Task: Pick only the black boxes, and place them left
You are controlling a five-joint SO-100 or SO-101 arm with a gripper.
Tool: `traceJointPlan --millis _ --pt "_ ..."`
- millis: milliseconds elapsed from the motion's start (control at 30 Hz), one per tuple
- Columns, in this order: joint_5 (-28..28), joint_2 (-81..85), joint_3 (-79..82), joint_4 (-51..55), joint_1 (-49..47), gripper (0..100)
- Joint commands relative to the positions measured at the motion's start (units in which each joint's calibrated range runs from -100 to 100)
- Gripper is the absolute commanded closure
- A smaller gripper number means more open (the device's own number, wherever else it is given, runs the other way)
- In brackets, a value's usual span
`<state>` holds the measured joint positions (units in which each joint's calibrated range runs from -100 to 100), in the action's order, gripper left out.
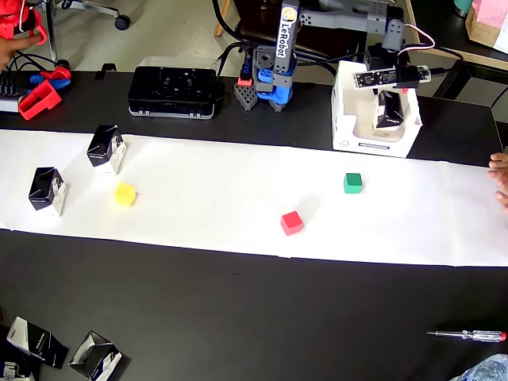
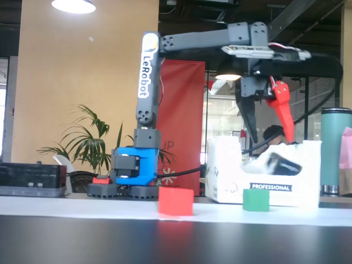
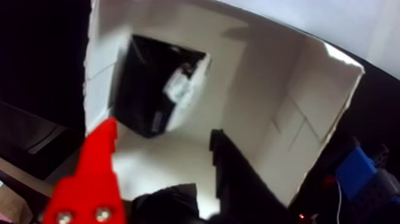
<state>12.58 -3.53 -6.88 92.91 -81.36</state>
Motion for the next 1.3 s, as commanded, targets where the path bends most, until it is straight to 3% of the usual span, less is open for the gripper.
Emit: traceJointPlan --millis 0,200,467,733,1267 --pt "-0.2 -2.4 -11.1 2.7 -1.2 65" --pt "0.5 -1.4 -16.9 4.6 -0.4 59" --pt "8.6 12.2 -12.6 6.1 6.7 59" --pt "17.8 26.2 1.9 6.1 26.8 50" --pt "35.0 38.1 9.8 6.1 70.8 49"
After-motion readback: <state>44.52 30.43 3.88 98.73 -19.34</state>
